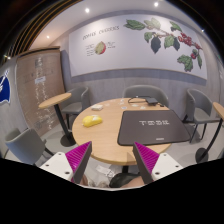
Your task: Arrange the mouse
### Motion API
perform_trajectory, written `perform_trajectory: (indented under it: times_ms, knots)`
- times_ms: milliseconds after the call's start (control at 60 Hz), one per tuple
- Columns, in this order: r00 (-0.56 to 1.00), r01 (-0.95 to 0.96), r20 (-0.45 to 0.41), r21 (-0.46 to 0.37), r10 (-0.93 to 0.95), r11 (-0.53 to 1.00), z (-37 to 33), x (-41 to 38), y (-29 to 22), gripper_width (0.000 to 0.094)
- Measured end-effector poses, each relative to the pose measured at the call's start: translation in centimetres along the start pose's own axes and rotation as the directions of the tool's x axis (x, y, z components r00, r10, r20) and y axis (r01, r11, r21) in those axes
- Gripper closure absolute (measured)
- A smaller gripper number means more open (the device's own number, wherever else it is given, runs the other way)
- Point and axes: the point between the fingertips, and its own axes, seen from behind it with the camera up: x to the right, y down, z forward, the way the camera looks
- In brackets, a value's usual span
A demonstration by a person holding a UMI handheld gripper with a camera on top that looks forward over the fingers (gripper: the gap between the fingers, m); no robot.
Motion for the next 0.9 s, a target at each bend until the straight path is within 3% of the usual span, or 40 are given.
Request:
perform_trajectory:
  times_ms: [233,400,900]
  knots:
    - [0.995,0.015,0.100,-0.020,-0.013,1.000,6.6,-5.6,-0.2,0.0086]
    - [0.986,0.022,0.168,-0.093,-0.006,0.995,12.2,-10.5,-0.2,0.0085]
    - [0.996,0.088,0.034,-0.198,-0.083,0.976,25.4,-12.3,-4.0,0.0127]
